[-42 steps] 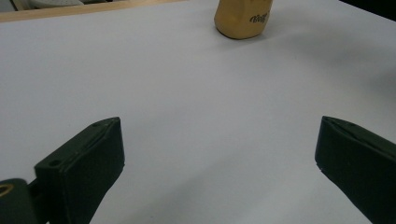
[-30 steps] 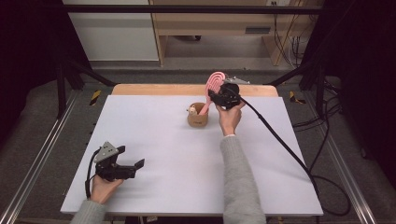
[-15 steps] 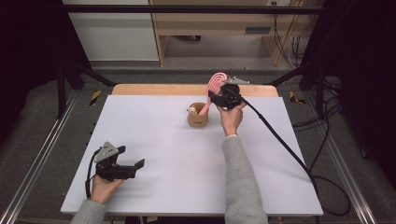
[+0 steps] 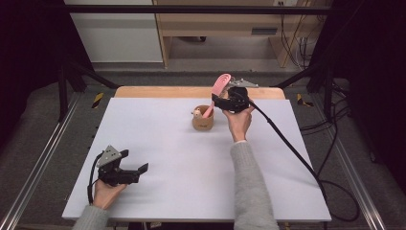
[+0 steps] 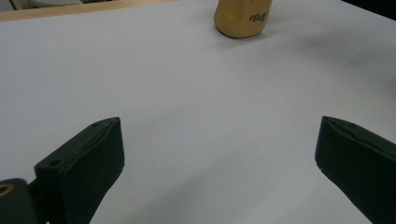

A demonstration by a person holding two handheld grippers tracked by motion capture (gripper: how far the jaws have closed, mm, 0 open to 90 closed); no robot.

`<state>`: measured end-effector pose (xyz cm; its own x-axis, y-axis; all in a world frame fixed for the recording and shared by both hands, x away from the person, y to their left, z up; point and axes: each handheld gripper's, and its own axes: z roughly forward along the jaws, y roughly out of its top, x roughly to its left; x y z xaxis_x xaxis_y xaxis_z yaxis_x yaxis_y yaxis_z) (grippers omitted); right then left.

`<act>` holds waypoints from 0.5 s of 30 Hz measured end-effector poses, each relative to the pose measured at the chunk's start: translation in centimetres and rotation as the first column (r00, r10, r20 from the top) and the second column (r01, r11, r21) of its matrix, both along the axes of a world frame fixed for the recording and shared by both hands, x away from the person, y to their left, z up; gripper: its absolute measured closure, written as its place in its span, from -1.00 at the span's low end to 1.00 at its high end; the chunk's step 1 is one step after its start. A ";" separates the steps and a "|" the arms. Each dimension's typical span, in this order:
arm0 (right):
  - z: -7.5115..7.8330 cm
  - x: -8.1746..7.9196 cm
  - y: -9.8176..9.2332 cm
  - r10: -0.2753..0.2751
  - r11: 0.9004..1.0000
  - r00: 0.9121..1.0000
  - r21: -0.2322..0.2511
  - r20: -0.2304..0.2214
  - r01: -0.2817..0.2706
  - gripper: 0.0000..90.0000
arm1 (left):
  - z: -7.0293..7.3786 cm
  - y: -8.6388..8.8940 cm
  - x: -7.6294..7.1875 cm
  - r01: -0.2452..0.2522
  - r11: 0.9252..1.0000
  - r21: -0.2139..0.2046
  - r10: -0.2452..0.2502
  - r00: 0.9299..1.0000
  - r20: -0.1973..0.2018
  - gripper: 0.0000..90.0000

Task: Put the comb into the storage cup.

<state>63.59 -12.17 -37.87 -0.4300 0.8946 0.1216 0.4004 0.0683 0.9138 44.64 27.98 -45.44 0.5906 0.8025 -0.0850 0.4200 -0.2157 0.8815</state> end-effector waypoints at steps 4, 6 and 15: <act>0.3 -0.6 -0.5 0.007 1.000 1.000 -0.005 0.008 -0.007 -0.57 | 0.0 0.0 0.0 0.000 1.000 0.001 0.000 1.000 0.001 -0.97; 0.4 -1.0 -0.8 0.012 1.000 1.000 -0.002 0.014 -0.012 -0.61 | 0.0 -0.1 0.0 0.001 1.000 0.005 -0.001 1.000 0.000 -0.97; 1.1 -3.2 -1.9 0.030 0.999 0.998 0.009 0.054 -0.030 -0.90 | 0.0 -0.1 0.0 0.002 1.000 0.005 -0.002 1.000 0.001 -0.97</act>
<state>60.34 -14.11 -36.73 -0.4630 0.8799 0.1065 0.3486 0.0703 0.9346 44.63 27.85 -45.46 0.5926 0.8014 -0.0808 0.4189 -0.2209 0.8808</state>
